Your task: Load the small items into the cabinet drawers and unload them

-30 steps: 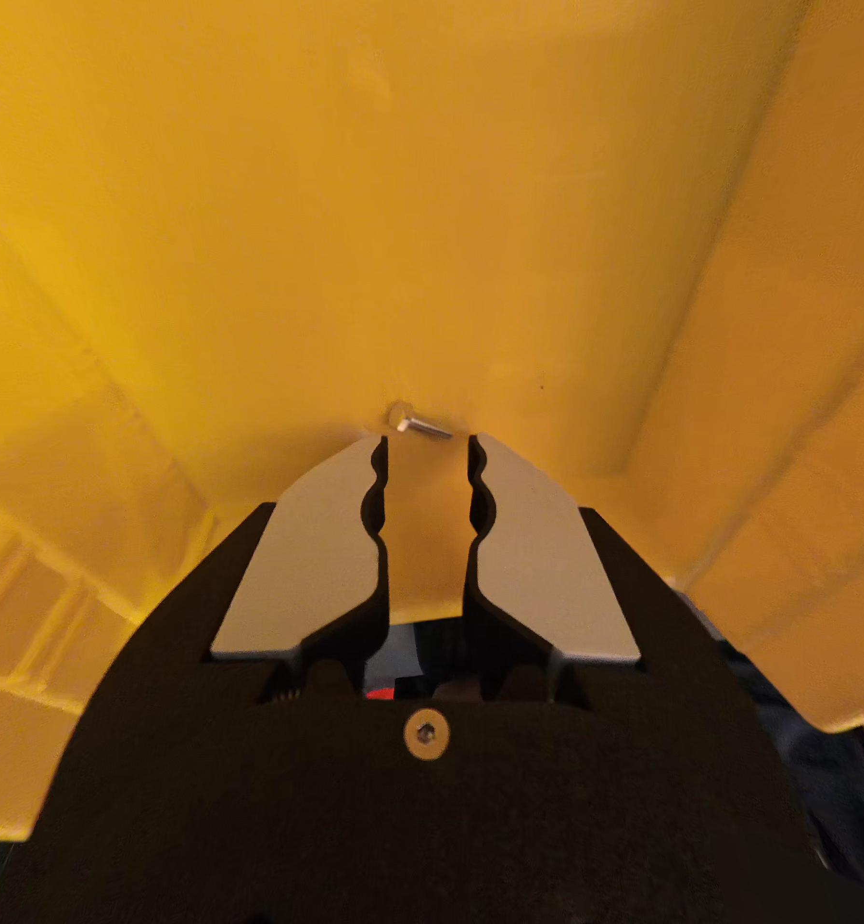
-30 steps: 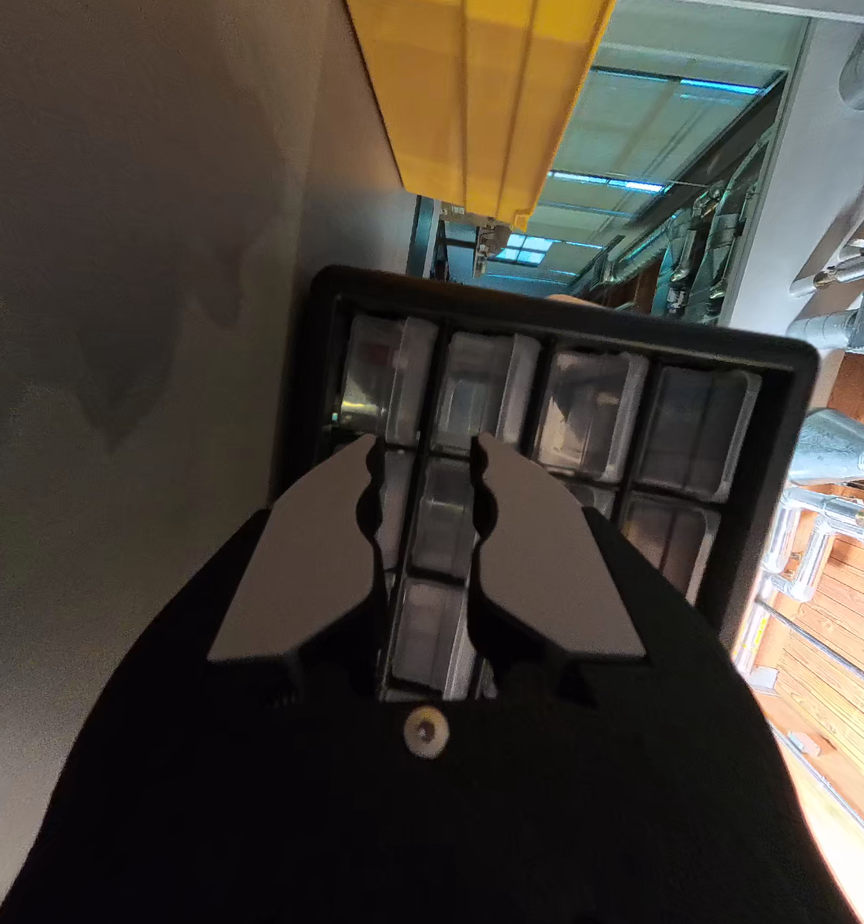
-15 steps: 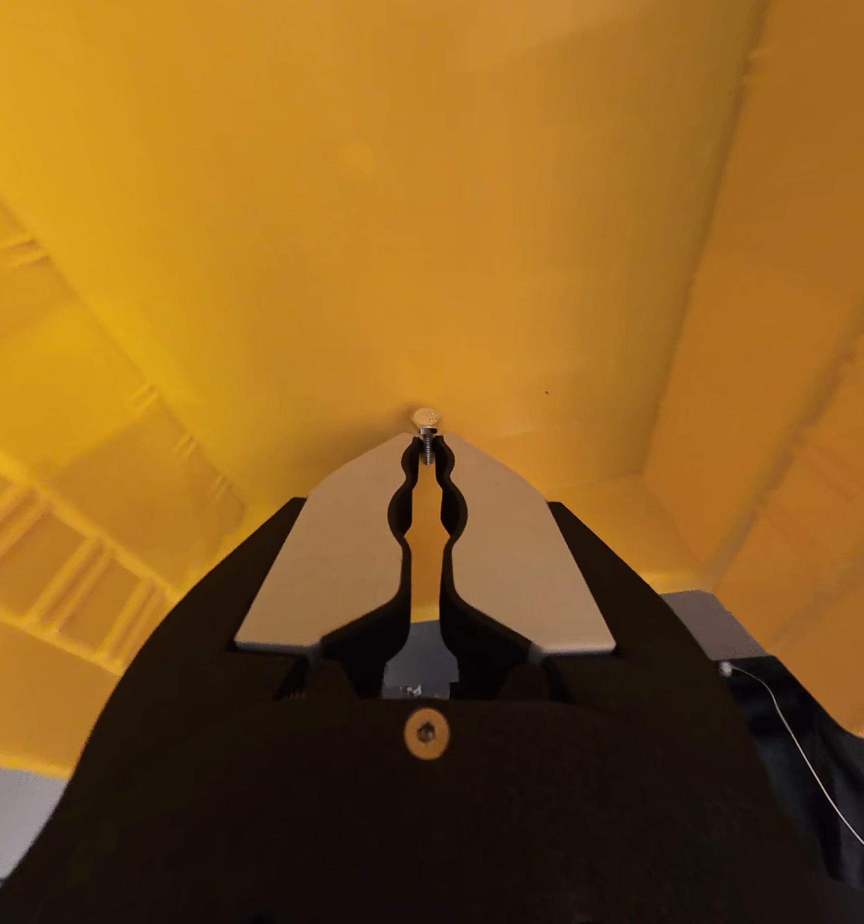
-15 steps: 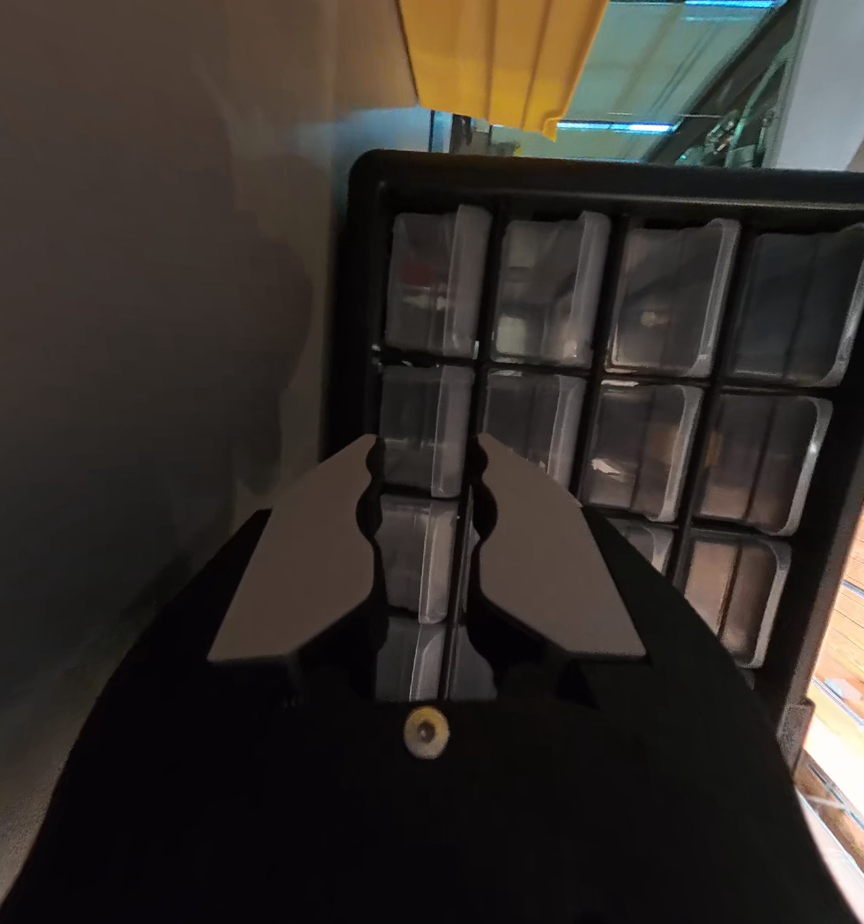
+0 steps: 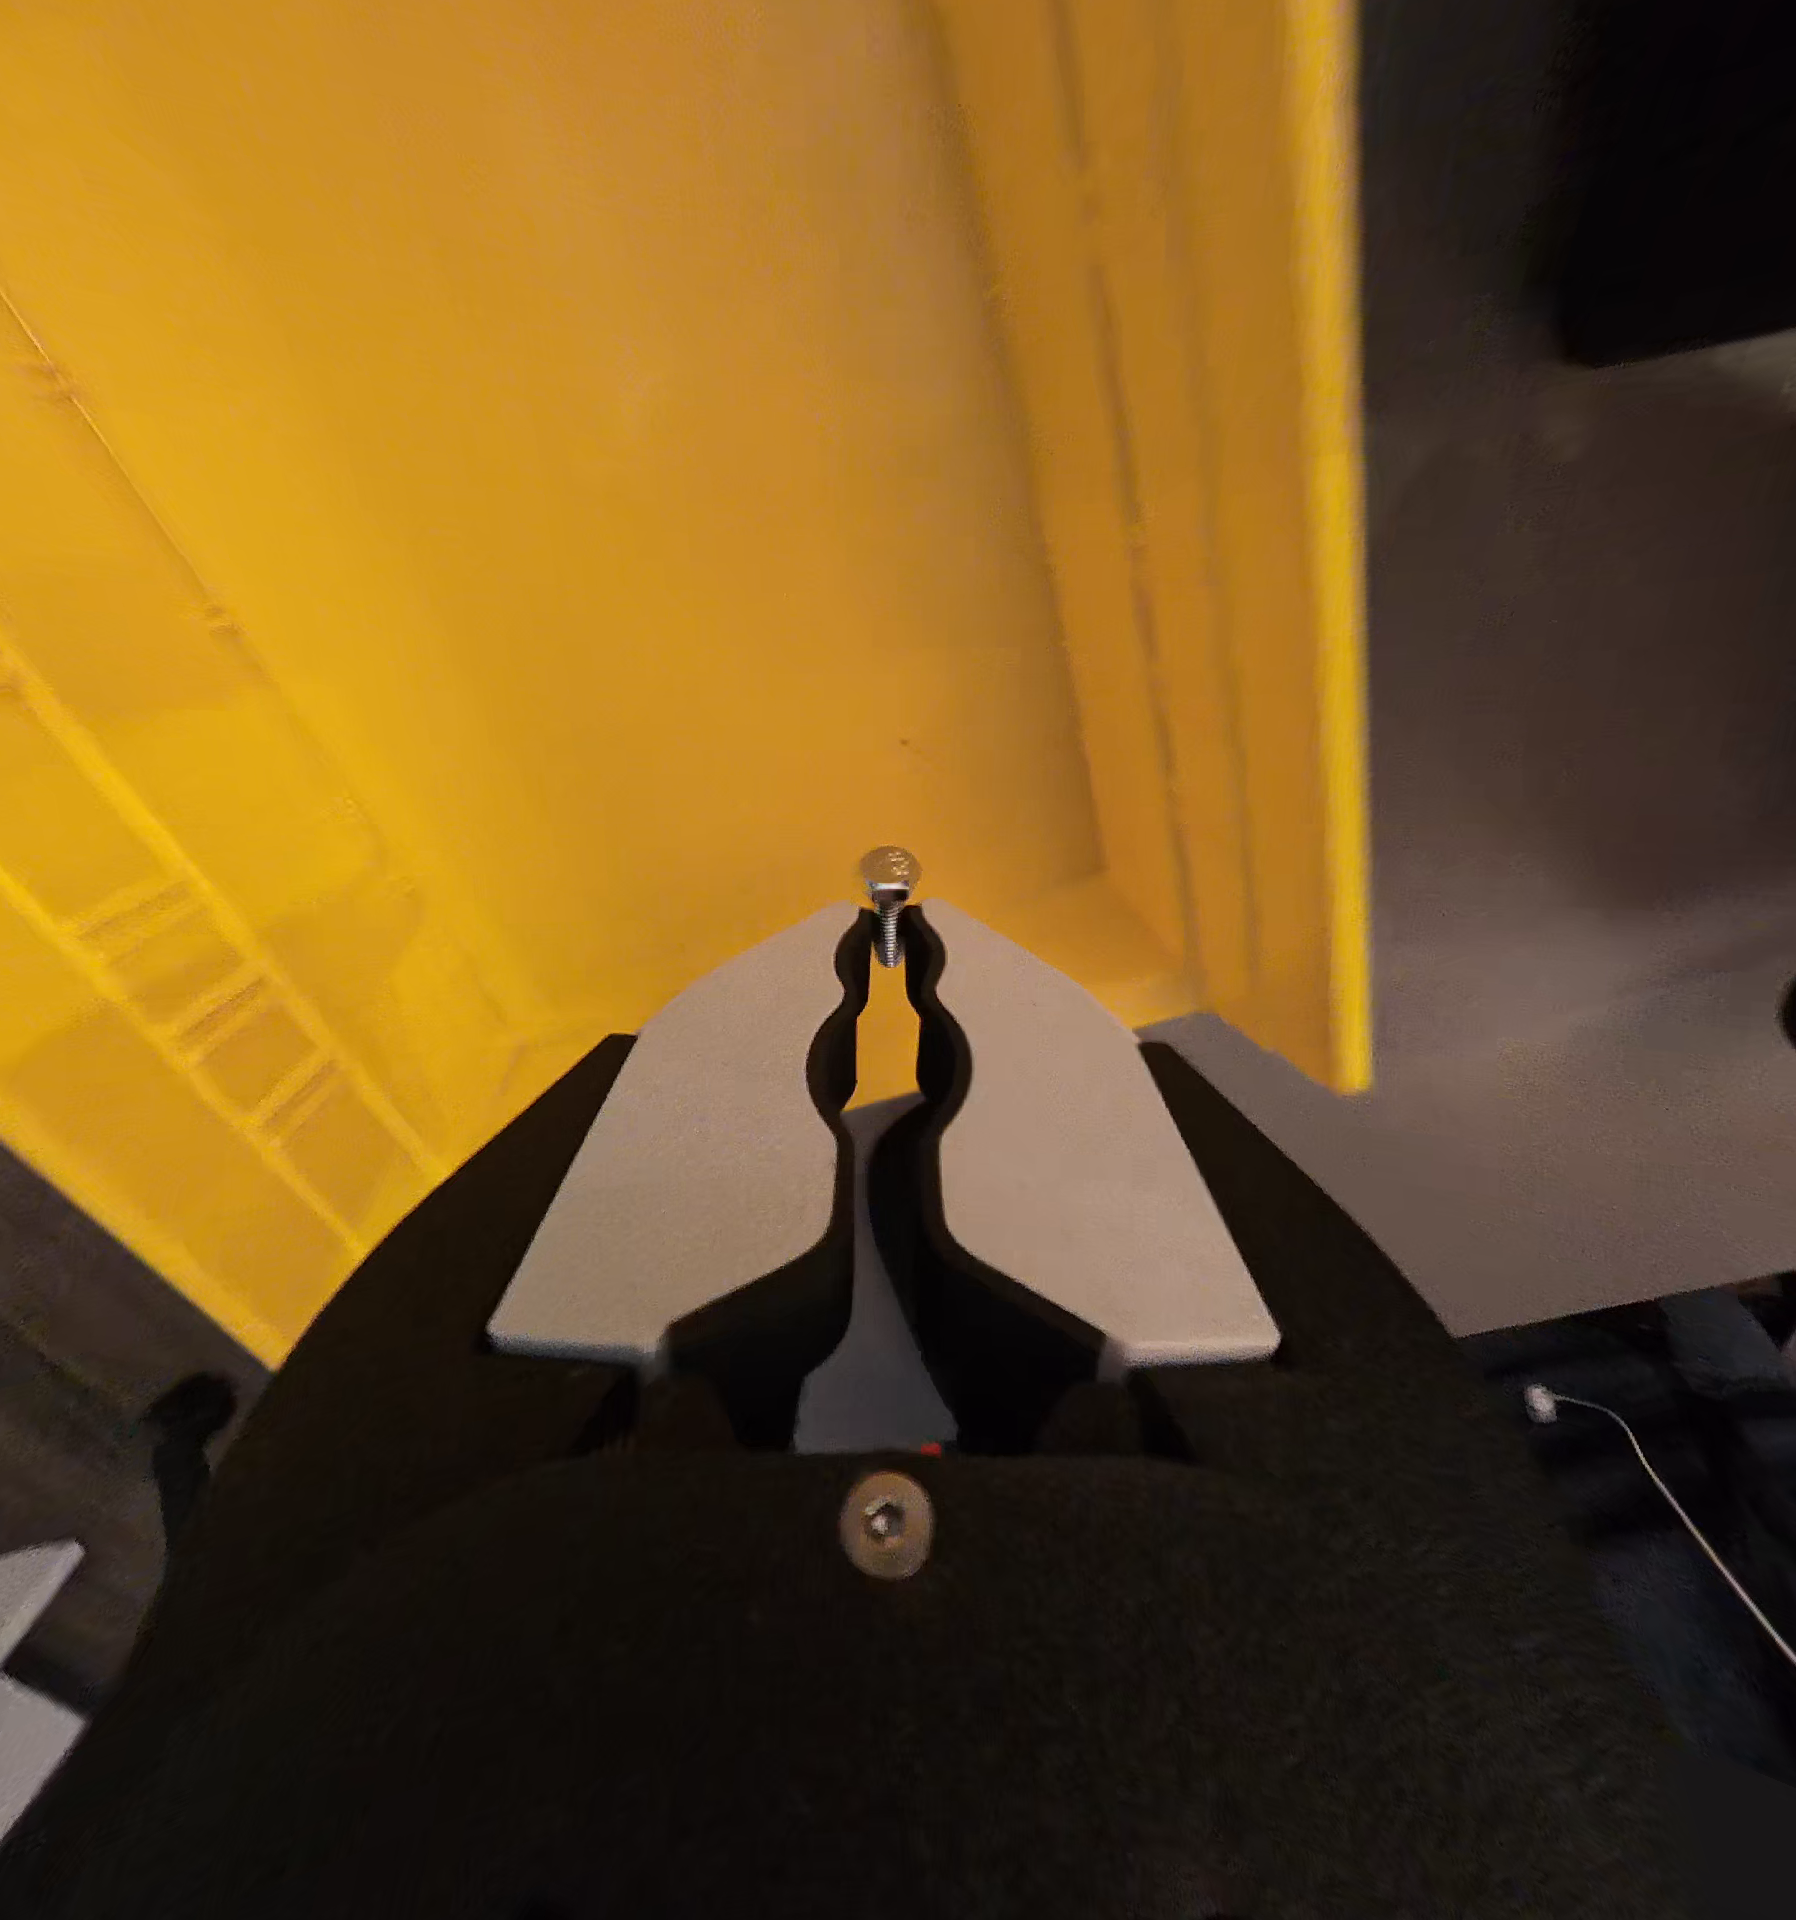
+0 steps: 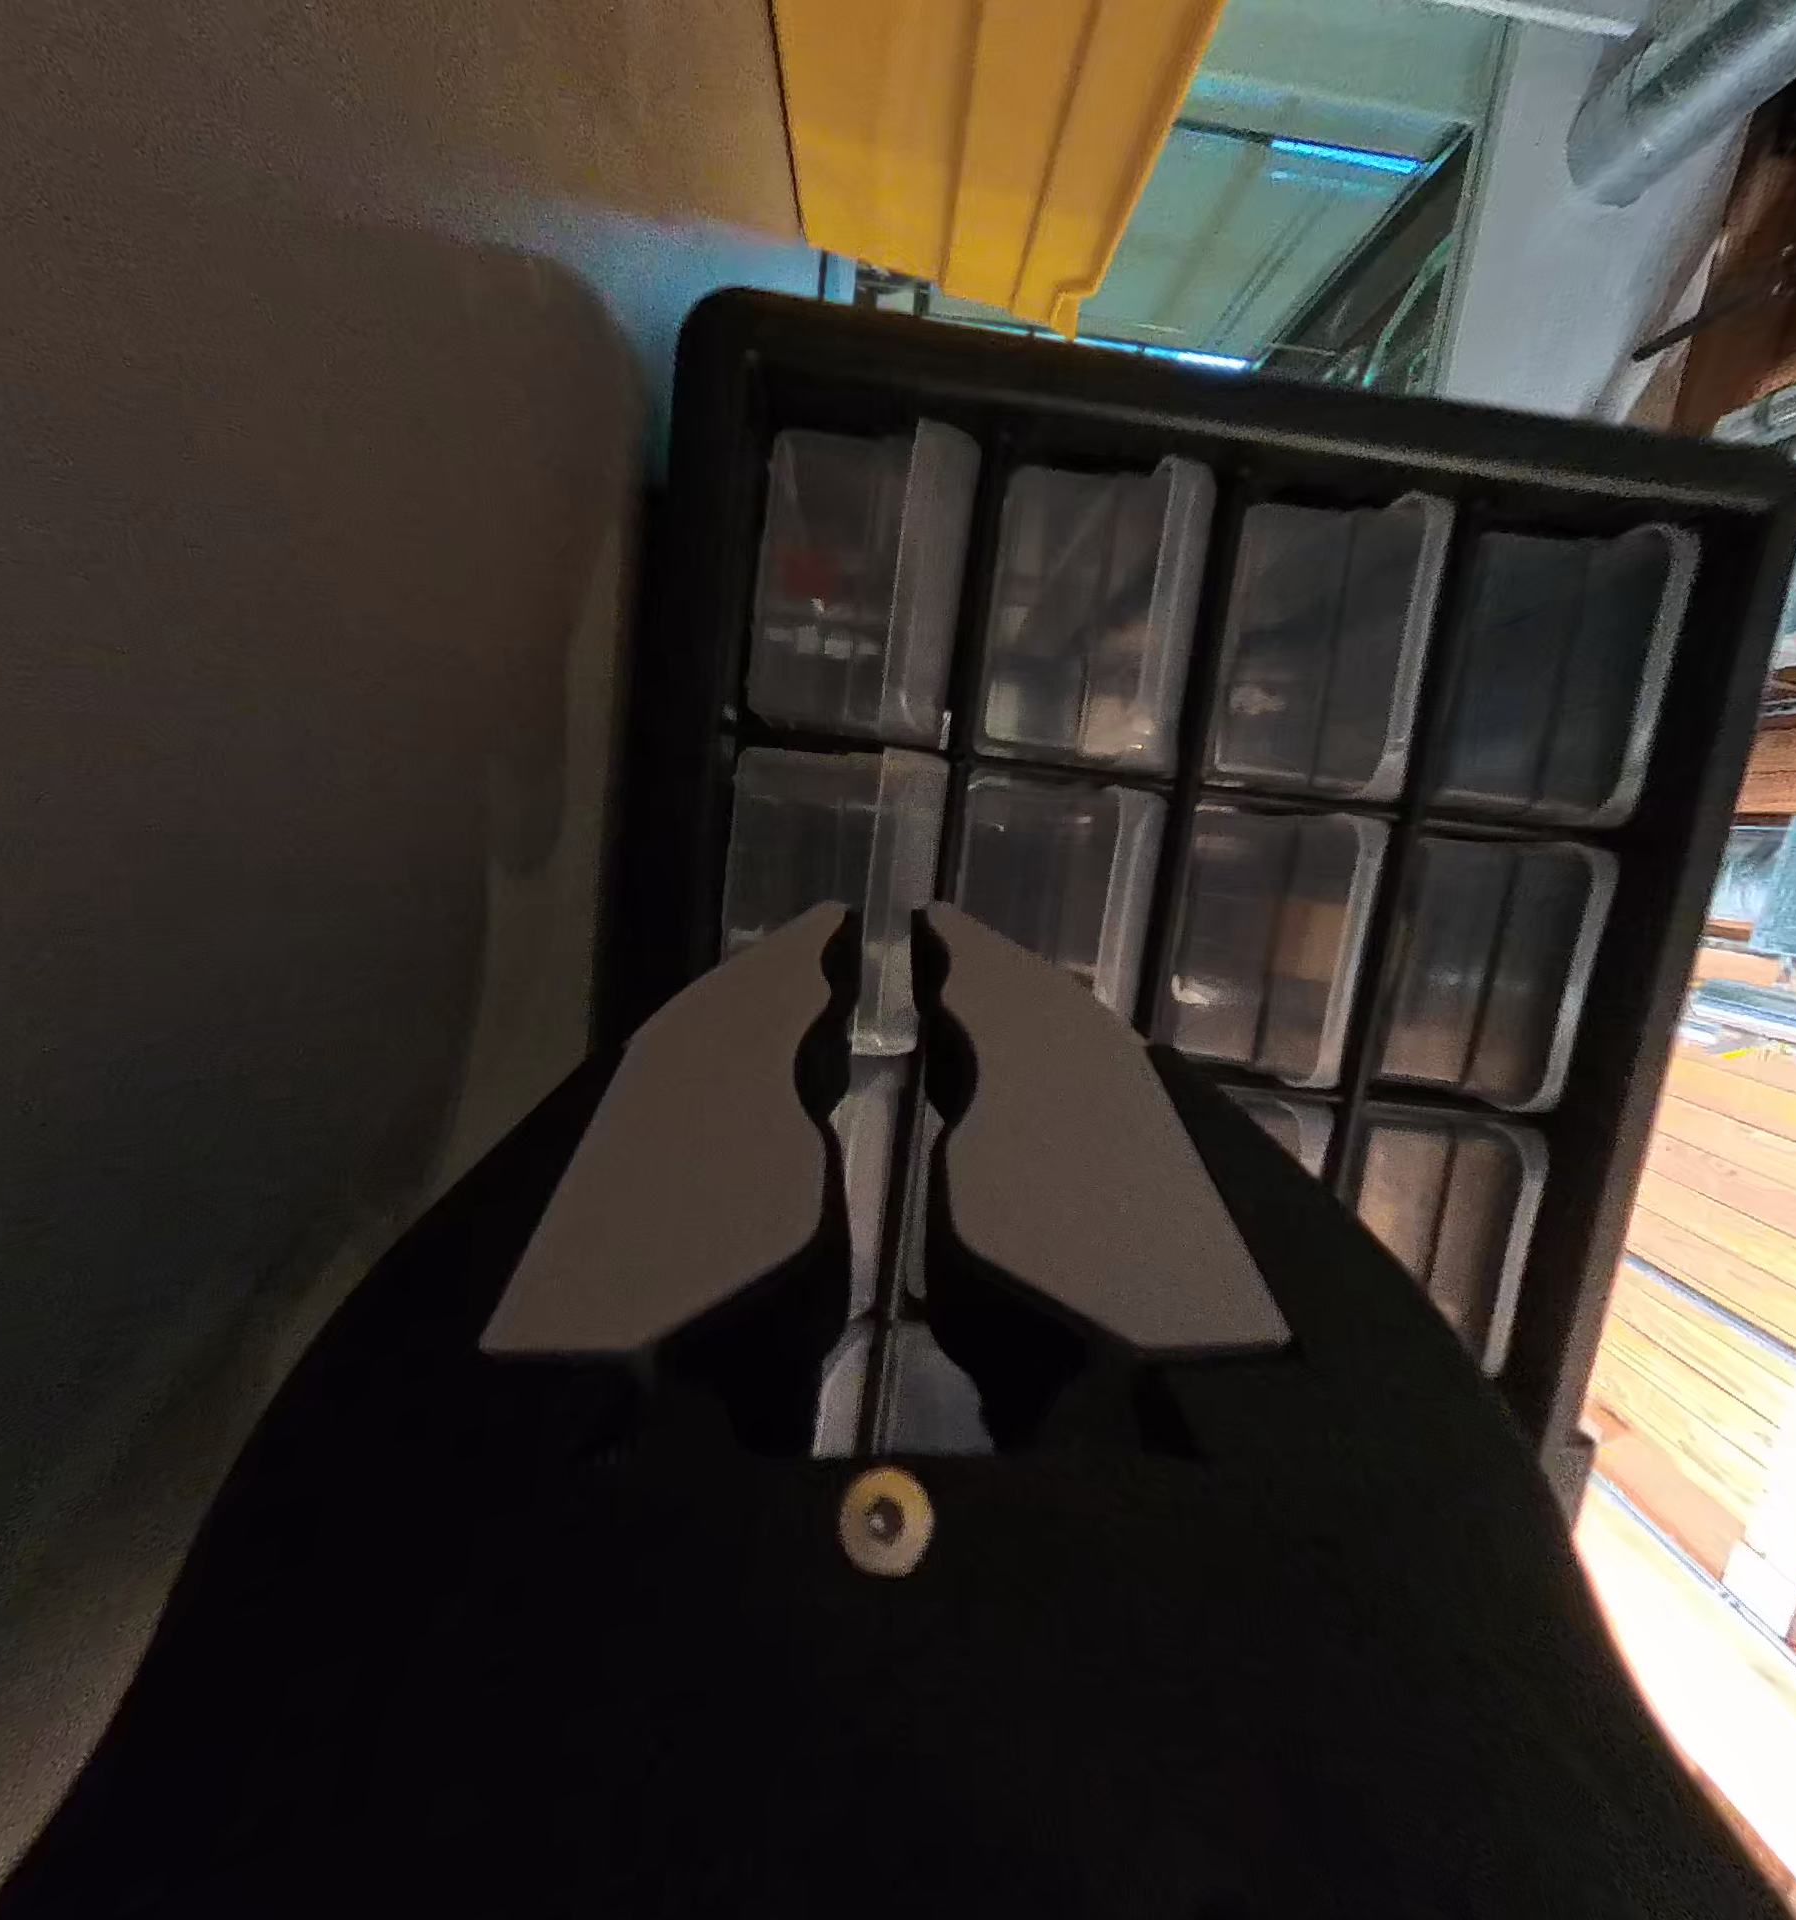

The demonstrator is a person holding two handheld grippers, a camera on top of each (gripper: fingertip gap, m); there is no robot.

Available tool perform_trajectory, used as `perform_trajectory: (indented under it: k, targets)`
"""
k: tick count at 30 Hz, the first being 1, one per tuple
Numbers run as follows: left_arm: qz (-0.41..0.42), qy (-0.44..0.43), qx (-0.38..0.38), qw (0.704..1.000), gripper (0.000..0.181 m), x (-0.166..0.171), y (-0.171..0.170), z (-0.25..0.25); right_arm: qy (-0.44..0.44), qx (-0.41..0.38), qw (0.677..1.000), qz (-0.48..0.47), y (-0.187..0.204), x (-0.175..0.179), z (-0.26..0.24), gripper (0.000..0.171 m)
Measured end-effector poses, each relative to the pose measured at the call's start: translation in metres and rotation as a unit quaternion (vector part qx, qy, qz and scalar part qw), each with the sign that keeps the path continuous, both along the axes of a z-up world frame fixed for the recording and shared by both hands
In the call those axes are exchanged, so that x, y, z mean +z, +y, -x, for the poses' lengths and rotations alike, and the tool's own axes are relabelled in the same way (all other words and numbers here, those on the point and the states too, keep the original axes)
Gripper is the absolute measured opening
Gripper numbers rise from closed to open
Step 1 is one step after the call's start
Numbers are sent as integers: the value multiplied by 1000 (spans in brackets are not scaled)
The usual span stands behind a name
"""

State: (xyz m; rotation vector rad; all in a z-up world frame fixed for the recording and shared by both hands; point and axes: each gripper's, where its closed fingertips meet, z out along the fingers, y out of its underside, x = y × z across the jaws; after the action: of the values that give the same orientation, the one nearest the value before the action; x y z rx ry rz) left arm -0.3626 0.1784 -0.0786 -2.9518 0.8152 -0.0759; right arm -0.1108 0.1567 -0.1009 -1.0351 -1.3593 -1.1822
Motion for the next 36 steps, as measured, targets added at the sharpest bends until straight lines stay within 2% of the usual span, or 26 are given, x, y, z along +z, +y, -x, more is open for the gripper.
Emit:
perform_trajectory:
  k: [3, 7, 12, 16, 18, 19, 20, 28, 36]
  targets:
    - [-33, -41, -46, 998, 6, 24, -13, -24, 4, -2, 1000, 10, -13, -1, 2, 7]
    - [-62, -99, -149, 982, 6, 48, -40, -71, 1, 15, 1000, 8, -29, -1, 14, 7]
    - [-63, -91, -234, 966, 6, 48, -68, -104, 13, 10, 1000, 5, -32, -1, 16, 8]
    - [-59, -78, -245, 964, 6, 42, -71, -113, 3, -17, 1000, -12, -17, -3, 10, 30]
    - [-58, -80, -245, 964, 6, 40, -69, -117, 3, -26, 1000, -14, -10, -3, 8, 27]
    - [-57, -83, -245, 964, 6, 39, -68, -119, 5, -25, 1000, -14, -9, -2, 7, 16]
    - [-56, -86, -244, 964, 6, 38, -68, -122, 9, -21, 1000, -12, -10, -1, 8, 13]
    - [-42, -148, -276, 949, 6, 34, -75, -161, 23, -1, 1000, 4, -39, 1, 18, 12]
    - [-40, -138, -309, 940, 6, 1, -80, -211, 26, 8, 1000, 7, -61, -1, 28, 12]
